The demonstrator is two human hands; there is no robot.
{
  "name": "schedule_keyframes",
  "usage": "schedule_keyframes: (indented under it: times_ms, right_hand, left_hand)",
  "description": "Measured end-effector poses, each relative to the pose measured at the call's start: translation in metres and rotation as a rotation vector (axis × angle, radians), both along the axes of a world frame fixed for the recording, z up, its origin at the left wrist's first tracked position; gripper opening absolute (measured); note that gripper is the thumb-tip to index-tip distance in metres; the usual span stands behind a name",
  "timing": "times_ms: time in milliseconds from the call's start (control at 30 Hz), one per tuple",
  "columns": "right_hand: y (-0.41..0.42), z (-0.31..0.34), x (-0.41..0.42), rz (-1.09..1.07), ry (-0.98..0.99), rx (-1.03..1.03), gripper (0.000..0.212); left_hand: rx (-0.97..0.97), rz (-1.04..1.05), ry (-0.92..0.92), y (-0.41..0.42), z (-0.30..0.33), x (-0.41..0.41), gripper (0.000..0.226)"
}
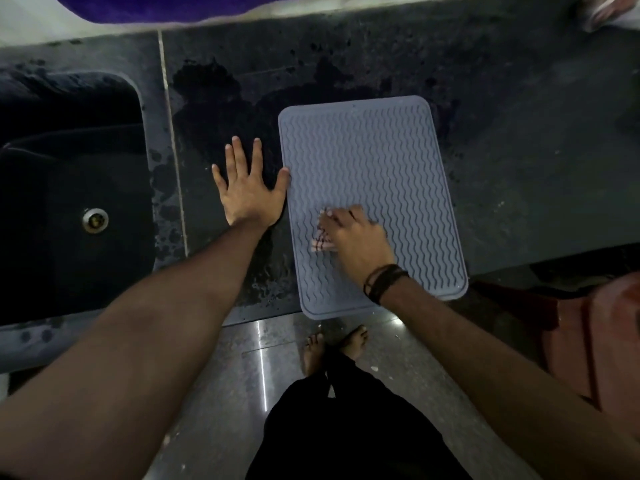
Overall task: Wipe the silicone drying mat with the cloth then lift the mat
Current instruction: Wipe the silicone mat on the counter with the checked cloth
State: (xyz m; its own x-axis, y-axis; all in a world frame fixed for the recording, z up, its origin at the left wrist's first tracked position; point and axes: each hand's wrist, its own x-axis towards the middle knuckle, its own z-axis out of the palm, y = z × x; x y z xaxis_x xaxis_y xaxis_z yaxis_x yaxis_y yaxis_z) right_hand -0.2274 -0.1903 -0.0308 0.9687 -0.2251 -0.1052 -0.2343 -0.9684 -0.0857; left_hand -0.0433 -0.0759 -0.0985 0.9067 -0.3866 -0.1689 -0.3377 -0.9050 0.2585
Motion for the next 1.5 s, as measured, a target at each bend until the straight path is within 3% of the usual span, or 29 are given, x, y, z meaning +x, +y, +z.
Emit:
schedule_keyframes:
  times_ms: [167,367,533,900,1233,1500]
  right_hand:
    - [0.024,0.002,-0.048,-0.01,0.093,0.008,0.057]
    - [0.011,0.014,0.006,-0.151,0.049,-0.009,0.048]
    - [0.012,0.0,0.015,-0.135,0.165,-0.029,0.054]
    - [0.067,0.0,-0.113,-0.067,0.032,0.014,0.048]
    - [0.043,0.013,-0.045,-0.132,0.101,0.016,0.051]
    - [0.062,-0.006,-0.118,-0.057,0.016,0.02,0.053]
  left_hand:
    - [-0.005,-0.002,0.018,0.0,0.001,-0.002,0.083]
    - [-0.123,-0.069,0.009,0.01,0.006,-0.003,0.081]
    - [-0.02,-0.136,-0.01,0.025,0.0,-0.047,0.069]
    - [-0.015,-0.103,-0.013,0.03,-0.003,-0.062,0.066]
    - [-0.021,-0.096,-0.015,0.029,0.0,-0.061,0.066]
    - [-0.016,-0.088,-0.032,0.029,-0.004,-0.063,0.065]
